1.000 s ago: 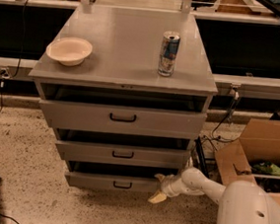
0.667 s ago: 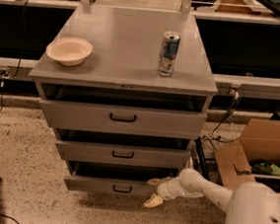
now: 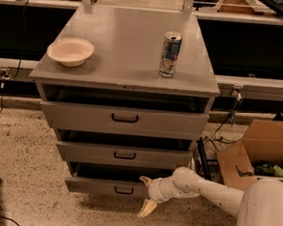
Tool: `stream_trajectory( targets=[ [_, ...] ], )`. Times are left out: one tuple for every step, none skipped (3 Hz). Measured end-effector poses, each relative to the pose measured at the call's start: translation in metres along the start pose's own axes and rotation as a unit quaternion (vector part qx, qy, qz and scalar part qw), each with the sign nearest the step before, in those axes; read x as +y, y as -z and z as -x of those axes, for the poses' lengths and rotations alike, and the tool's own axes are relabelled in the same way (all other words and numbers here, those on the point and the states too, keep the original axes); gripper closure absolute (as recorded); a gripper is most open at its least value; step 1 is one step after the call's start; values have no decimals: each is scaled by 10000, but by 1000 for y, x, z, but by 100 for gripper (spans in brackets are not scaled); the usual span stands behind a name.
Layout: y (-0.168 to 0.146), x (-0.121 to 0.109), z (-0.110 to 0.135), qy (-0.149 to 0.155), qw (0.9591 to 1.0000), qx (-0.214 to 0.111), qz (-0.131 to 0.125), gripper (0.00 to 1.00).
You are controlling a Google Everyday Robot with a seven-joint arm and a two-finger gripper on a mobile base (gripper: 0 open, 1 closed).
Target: Open bottom drawer
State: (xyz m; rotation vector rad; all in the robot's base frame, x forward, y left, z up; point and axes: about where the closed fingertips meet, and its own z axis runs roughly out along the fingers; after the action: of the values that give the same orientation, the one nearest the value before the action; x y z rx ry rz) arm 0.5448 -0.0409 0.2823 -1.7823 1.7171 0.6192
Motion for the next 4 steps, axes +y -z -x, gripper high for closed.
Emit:
stream_trajectory(
  targets=[
    [-4,-2,11,123,9999,92,68,0],
    [-5,-3,13,132,9998,97,76,0],
    [-11,-2,10,48,9997,194,147,0],
    [-34,0,-4,-160,9982,452,351,0]
  ],
)
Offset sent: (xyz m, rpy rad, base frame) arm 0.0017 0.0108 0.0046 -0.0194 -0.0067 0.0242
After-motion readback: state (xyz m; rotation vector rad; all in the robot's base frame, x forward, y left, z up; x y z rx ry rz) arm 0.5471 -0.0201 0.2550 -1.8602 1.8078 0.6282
